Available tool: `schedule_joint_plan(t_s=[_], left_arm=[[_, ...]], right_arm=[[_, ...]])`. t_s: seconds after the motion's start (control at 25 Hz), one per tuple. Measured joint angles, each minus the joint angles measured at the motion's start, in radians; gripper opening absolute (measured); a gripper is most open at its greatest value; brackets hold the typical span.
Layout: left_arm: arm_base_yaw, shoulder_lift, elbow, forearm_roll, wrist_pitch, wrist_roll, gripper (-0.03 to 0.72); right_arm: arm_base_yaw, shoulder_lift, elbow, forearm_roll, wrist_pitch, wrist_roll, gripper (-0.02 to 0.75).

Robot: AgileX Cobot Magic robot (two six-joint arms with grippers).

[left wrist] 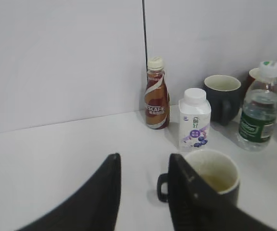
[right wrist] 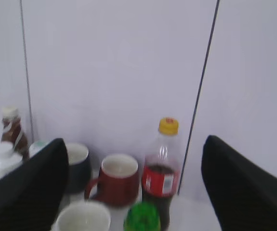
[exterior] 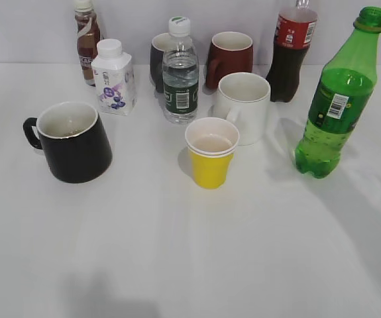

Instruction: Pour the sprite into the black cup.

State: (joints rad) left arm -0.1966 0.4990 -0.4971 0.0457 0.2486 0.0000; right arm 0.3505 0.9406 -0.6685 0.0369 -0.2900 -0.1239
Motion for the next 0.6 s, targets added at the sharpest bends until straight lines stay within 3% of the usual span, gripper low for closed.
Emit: schedule_joint_plan(t_s=[0.16, 0.4, 0.6], left_arm=[[0.0, -0.164, -0.137, 0.0, 0.362, 0.0, 0.312], [0.0, -0.338, -0.171, -0.024, 0.779, -0.012, 0.525], [0.0, -0.46, -0.171, 0.001, 0.943, -0.023, 0.557]], right_arm=[[0.0, -0.224, -0.004, -0.009, 0.37, 0.0, 0.647], [0.0, -0.501, -0.005, -0.009, 0.956, 0.002, 0.633], [0.0, -0.69, 0.001, -0.037, 1.292, 0.046, 0.605]])
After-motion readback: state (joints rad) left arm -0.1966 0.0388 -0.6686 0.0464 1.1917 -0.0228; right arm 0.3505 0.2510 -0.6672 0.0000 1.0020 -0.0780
